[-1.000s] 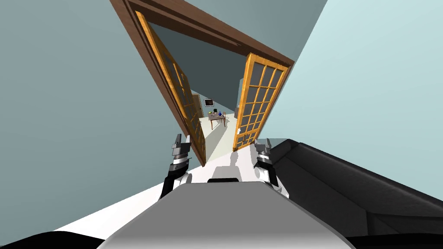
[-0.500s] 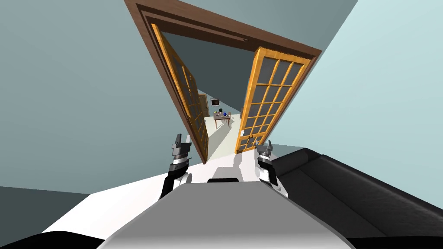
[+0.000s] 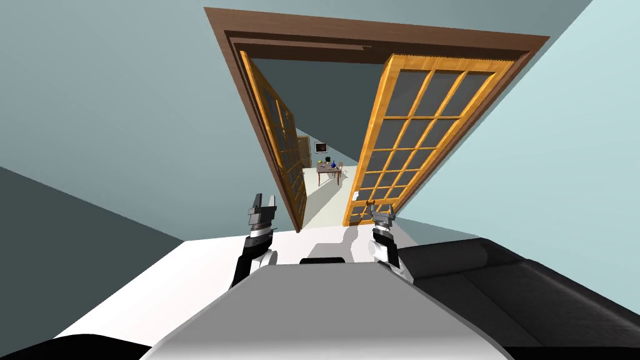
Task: Push the door open
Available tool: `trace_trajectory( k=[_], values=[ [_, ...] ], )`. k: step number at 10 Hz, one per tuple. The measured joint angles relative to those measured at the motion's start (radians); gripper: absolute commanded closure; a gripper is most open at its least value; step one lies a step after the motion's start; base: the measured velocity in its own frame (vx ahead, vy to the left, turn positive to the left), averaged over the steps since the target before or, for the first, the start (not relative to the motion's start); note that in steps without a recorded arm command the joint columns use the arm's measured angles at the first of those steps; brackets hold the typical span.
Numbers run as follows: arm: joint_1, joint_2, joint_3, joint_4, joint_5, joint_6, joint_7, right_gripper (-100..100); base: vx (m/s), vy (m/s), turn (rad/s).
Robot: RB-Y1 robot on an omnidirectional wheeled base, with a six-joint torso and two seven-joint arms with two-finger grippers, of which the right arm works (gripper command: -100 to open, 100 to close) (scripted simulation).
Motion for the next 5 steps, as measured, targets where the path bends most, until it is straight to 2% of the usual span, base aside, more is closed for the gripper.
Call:
trace_trajectory(
  k=[2, 5],
  values=[
    [-0.012, 0.001, -0.011, 0.025, -0.015, -0.004, -0.020, -100, 0.002, -0.093, 0.194],
    [-0.039, 0.000, -0.025, 0.094, -0.038, -0.028, -0.058, -100, -0.016, -0.132, 0.281]
  ],
)
